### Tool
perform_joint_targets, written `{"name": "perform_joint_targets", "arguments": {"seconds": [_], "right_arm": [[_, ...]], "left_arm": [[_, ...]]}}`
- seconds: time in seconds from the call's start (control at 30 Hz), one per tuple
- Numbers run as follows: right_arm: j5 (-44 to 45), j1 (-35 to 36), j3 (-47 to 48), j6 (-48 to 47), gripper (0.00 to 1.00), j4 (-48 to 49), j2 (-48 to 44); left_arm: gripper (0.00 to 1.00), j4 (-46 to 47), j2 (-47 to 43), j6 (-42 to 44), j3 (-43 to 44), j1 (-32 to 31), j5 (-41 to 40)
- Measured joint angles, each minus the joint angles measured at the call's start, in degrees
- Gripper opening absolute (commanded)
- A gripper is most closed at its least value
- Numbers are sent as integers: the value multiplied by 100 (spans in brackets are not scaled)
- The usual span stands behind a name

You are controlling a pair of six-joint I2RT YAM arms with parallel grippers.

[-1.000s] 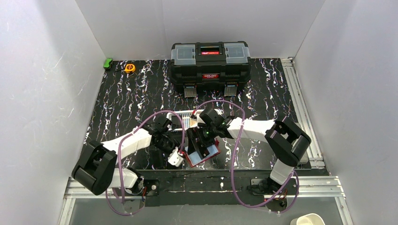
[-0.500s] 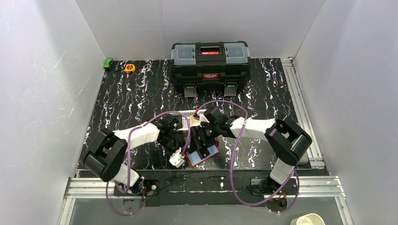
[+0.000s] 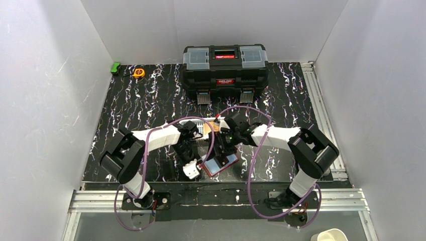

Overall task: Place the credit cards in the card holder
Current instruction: Insert the credit card into the card holder.

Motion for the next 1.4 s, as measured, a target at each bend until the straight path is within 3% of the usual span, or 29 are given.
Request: {"name": "perform_joint_targets", "arguments": {"seconds": [0.1, 0.2, 0.23, 0.3, 0.53, 0.7, 1.03, 1.2, 1.4], "right_arm": [[76, -72, -17, 0, 98, -50, -76], [87, -101, -46, 35, 98, -37, -127], [85, -101, -70, 52, 98, -13, -131], [76, -101, -144, 142, 98, 57, -131], [109, -81, -249, 317, 98, 229, -127], [509, 17, -229, 297, 98, 57, -249], [1478, 116, -229, 140, 99, -612, -660], [1307, 155, -229, 197, 98, -439, -527], [581, 74, -297, 490, 98, 426, -190]], "left_arm": [[33, -33, -63, 11, -90, -24, -4], [4, -55, -70, 2, -90, -46, -57], [0, -61, -76, 4, -94, -50, -76], [2, 173, -173, -111, -195, -57, -57], [0, 2546, -1805, -807, -1845, -37, -103], [0, 3397, -2041, -1147, -2166, -26, -22], [1, 3888, -2634, -1408, -2302, -7, 142], [3, 3998, -2813, -1335, -2435, -7, 372], [6, 4048, -2658, -1064, -2444, -7, 544]]}}
